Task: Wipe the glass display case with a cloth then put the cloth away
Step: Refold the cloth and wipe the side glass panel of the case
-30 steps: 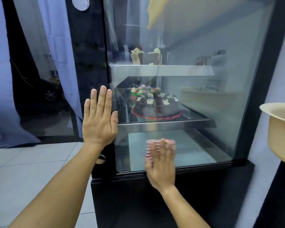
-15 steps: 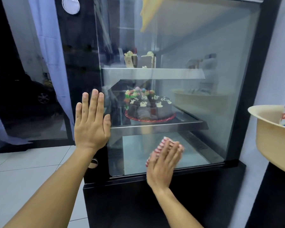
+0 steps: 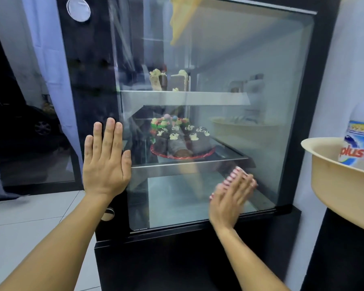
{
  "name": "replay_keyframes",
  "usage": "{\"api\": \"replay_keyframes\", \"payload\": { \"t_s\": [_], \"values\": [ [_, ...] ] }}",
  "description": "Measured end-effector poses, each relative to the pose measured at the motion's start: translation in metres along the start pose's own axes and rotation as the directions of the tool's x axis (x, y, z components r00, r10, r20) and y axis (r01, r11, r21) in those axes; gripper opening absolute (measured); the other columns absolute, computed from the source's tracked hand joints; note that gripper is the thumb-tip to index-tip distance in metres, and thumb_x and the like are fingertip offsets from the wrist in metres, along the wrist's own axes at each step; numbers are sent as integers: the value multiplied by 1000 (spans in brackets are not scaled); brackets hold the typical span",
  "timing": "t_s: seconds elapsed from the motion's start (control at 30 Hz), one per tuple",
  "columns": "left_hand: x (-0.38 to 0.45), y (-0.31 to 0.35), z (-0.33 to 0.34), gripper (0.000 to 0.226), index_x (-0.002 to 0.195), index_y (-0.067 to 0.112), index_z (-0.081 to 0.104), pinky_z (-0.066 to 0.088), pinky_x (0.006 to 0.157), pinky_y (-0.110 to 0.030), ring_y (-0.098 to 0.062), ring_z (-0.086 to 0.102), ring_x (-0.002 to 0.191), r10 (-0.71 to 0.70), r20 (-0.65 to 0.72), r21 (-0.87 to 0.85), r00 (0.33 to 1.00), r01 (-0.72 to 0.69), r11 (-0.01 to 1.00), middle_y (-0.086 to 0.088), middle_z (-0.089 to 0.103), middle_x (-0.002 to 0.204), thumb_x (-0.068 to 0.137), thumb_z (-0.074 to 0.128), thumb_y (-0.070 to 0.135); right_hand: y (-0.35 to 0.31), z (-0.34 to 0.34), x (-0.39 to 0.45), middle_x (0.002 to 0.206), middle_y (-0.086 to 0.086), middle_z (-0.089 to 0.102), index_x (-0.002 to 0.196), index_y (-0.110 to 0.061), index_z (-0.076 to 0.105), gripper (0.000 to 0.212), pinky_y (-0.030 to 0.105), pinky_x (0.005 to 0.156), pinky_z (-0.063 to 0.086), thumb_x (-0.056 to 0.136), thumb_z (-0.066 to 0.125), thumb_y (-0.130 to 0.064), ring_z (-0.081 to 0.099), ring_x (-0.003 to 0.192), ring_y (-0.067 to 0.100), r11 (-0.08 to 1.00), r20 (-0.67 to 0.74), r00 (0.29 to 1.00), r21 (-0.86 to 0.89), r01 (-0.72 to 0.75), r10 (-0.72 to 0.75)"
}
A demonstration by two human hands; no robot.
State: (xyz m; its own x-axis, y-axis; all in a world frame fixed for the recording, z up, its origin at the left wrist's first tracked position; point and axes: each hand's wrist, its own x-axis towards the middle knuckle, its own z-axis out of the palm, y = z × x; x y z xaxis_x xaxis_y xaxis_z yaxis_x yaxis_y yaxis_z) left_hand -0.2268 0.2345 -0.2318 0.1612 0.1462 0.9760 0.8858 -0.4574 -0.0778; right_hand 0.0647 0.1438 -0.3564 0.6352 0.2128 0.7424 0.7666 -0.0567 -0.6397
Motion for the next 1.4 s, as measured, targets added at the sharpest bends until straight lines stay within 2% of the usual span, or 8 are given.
{"api": "replay_keyframes", "payload": {
  "t_s": [0.17, 0.27, 0.37, 0.5, 0.63, 0.77, 1.13, 1.4],
  "values": [
    [1, 1, 1, 65, 167, 12, 9, -1, 131, -44, -28, -2, 162, 4, -2, 9, 1000, -4, 1000, -9, 6, 175, 108, 24, 36, -11, -15, 88, 170, 18, 21, 163, -12, 28, 67, 53, 130, 8, 100, 38, -34, 14, 158, 43, 787, 20, 797, -144, 599, -603],
    [-1, 1, 0, 64, 167, 12, 9, 0, 131, -45, -27, -2, 162, 2, 5, 10, 1000, -2, 1000, -9, 6, 175, 109, 23, 36, 36, -29, 107, 173, 19, 13, 165, -10, 22, 71, 49, 131, 4, 101, 25, -41, 7, 160, 39, 1000, -153, 988, 3, -26, 26],
    [0, 2, 0, 64, 167, 12, 10, 0, 131, -45, -27, -3, 162, -9, 6, 8, 1000, 9, 1000, -9, 6, 175, 109, 22, 37, 34, -27, 76, 174, 19, 4, 166, -12, 15, 86, 47, 130, 1, 93, 16, -58, 1, 161, 38, 797, -89, 808, 260, -546, 583],
    [0, 2, -1, 66, 167, 12, 11, -2, 131, -44, -26, -3, 162, -9, 6, -3, 1000, 9, 1000, -7, 4, 175, 108, 25, 36, -1, -16, 49, 171, 27, 10, 164, -2, 20, 74, 55, 130, 4, 106, 25, -48, 5, 159, 45, 998, -45, 997, 2, 59, -59],
    [0, 2, -1, 66, 167, 11, 11, -2, 131, -44, -27, -2, 162, -6, 8, 2, 1000, 6, 1000, -7, 4, 175, 107, 25, 36, 7, -34, 135, 170, 21, 22, 164, -14, 21, 60, 50, 131, 6, 108, 28, -34, 15, 158, 44, 874, -26, 881, -136, 466, -473],
    [-2, 2, -1, 66, 167, 11, 11, 1, 131, -47, -28, -1, 162, -12, 11, -4, 1000, 12, 1000, -8, 5, 175, 108, 25, 35, 27, -78, 173, 169, 21, 26, 162, -7, 28, 54, 37, 125, 12, 111, 26, -25, 24, 155, 38, 986, -183, 975, 124, -107, 128],
    [-2, 2, 1, 66, 167, 12, 9, 4, 131, -48, -28, 0, 162, -18, 2, -17, 1000, 18, 1000, -8, 5, 175, 108, 24, 36, 54, -41, 113, 175, 13, 1, 168, -17, 9, 62, 44, 129, -5, 111, 20, -40, -1, 161, 34, 471, -64, 481, 356, -807, 874],
    [-2, 1, 4, 64, 167, 13, 9, 3, 131, -48, -27, -2, 162, -16, -3, -15, 1000, 16, 1000, -8, 6, 175, 109, 22, 37, -10, -10, 70, 171, 26, 9, 165, -3, 15, 67, 55, 130, 7, 109, 22, -40, 5, 158, 47, 994, -111, 988, -6, 112, -112]
  ]
}}
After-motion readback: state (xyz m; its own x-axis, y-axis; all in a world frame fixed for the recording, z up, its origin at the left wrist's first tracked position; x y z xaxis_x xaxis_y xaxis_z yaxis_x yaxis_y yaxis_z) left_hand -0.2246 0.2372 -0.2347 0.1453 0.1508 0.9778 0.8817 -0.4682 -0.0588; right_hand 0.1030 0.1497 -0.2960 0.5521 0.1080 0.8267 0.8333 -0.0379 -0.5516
